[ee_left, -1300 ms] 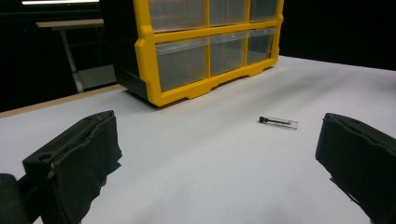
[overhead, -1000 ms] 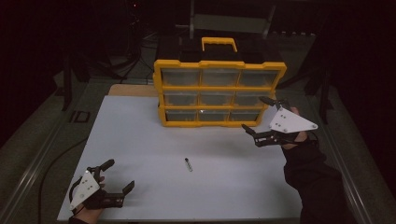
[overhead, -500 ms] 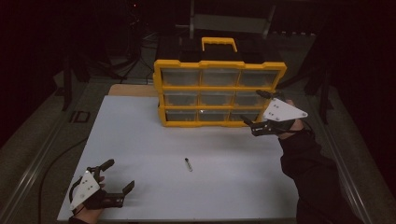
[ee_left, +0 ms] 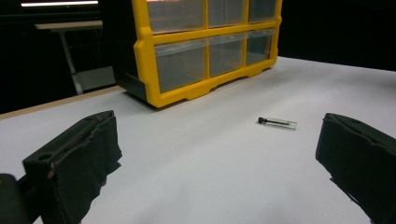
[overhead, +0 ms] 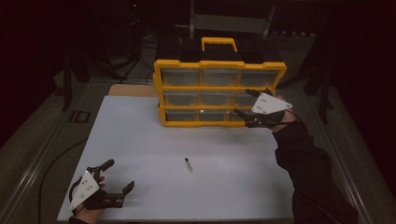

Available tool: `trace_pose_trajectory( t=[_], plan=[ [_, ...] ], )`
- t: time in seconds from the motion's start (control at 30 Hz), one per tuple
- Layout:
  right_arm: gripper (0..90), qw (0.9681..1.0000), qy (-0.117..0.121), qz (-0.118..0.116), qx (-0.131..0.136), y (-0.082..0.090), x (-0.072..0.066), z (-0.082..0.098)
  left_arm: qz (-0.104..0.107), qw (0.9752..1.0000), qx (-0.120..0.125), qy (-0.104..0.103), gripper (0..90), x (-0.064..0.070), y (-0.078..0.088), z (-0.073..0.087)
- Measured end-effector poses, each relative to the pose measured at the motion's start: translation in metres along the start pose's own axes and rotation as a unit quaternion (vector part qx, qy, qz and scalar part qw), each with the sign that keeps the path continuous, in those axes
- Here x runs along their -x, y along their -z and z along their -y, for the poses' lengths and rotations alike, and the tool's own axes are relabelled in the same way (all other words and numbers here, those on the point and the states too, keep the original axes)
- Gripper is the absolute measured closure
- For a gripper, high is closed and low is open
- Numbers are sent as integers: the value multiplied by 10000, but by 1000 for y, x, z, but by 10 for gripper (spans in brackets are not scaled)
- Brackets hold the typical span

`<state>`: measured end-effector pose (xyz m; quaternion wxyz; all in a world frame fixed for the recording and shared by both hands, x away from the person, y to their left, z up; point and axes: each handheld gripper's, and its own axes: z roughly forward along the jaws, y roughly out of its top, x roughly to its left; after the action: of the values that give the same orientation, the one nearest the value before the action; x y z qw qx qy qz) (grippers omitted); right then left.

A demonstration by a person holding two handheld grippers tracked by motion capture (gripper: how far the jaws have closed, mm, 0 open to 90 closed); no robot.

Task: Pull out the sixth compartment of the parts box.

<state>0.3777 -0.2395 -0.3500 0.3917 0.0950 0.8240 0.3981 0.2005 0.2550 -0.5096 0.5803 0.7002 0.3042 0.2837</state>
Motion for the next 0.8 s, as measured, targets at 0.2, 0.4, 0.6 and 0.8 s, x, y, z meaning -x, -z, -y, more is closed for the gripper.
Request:
trace_pose_trajectory(
  t=[0.2,0.4,0.6,0.8],
  plan=[
    [315,9995,243,45,-187,-14,2,4,-32,10000,8,7,3,0,0,0],
    [418,9975,518,372,-319,-26,0,8,-45,10000,24,47,3,-1,0,1],
    [516,9957,779,428,-243,-31,2,14,-48,10000,27,56,3,-1,1,1],
    [560,9890,1421,354,-198,-35,7,21,-46,10000,5,38,3,0,0,1]
  ],
)
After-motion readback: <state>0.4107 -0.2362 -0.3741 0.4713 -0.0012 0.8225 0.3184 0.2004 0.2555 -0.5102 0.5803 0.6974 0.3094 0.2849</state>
